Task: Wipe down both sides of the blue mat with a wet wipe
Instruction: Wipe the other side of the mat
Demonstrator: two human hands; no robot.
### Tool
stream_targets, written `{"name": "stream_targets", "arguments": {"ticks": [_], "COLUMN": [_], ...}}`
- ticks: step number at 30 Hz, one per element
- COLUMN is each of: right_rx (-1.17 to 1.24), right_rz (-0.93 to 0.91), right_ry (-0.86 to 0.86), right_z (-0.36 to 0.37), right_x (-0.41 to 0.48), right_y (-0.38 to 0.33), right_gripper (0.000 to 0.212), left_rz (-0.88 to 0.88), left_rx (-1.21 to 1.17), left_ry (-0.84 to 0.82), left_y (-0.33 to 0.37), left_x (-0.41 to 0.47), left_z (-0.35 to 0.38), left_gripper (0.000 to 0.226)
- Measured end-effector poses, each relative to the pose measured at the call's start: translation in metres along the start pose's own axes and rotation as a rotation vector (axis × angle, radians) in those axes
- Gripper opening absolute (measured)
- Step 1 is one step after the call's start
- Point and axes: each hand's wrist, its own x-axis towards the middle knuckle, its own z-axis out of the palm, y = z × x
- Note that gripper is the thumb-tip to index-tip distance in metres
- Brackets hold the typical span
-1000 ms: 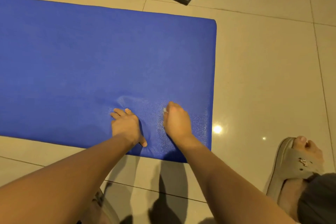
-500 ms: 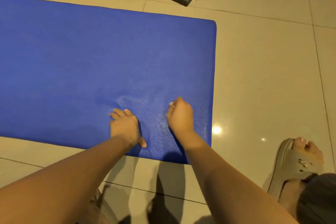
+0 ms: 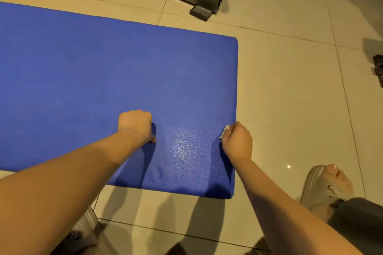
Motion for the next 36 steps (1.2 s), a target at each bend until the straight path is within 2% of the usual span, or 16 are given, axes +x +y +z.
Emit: {"name": "stream_targets", "arguments": {"ticks": [2, 4, 5, 7, 10, 12, 18, 21, 23, 25, 29, 31, 33, 36], "right_rx": [0.041, 0.066, 0.071, 0.069, -0.052, -0.104, -0.080, 0.008, 0.084, 0.109, 0.043, -0.023, -0.085, -0.107], "right_rz": [0.005, -0.047, -0.083, -0.192, -0.342, -0.339, -0.011, 0.130, 0.110, 0.039, -0.145, -0.205, -0.201, -0.089], "right_ry": [0.039, 0.016, -0.023, -0.115, -0.161, -0.136, 0.093, 0.158, 0.165, 0.082, -0.087, -0.128, -0.106, 0.032], "right_z": [0.017, 0.035, 0.043, 0.060, 0.068, 0.058, 0.003, 0.003, 0.018, 0.042, 0.083, 0.084, 0.070, 0.032], "right_x": [-0.003, -0.009, -0.013, -0.017, -0.013, -0.005, 0.026, 0.025, 0.017, 0.009, 0.002, 0.008, 0.021, 0.039], "right_y": [-0.013, -0.033, -0.045, -0.066, -0.078, -0.069, -0.003, -0.002, -0.021, -0.050, -0.108, -0.113, -0.095, -0.051], "right_gripper": [0.015, 0.014, 0.014, 0.015, 0.016, 0.016, 0.007, 0.007, 0.008, 0.012, 0.018, 0.018, 0.017, 0.014], "left_rz": [0.021, 0.050, 0.055, 0.051, 0.048, 0.041, 0.027, 0.014, 0.013, 0.017, 0.023, 0.021, 0.022, 0.019], "left_rx": [-0.033, -0.099, -0.126, -0.174, -0.191, -0.205, -0.247, -0.268, -0.278, -0.283, -0.293, -0.289, -0.283, -0.278], "left_ry": [0.047, -0.044, -0.110, -0.198, -0.225, -0.214, -0.238, -0.249, -0.250, -0.245, -0.237, -0.233, -0.230, -0.225], "left_y": [-0.013, -0.016, -0.014, -0.007, -0.001, -0.003, 0.003, 0.004, 0.005, 0.004, 0.003, 0.003, 0.003, 0.004], "left_x": [0.016, 0.030, 0.036, 0.045, 0.049, 0.050, 0.052, 0.054, 0.055, 0.055, 0.054, 0.053, 0.053, 0.053], "left_z": [0.002, 0.006, 0.010, 0.017, 0.021, 0.023, 0.020, 0.018, 0.019, 0.019, 0.020, 0.019, 0.018, 0.017], "left_gripper": [0.099, 0.142, 0.156, 0.167, 0.171, 0.171, 0.175, 0.178, 0.179, 0.179, 0.179, 0.178, 0.178, 0.179]}}
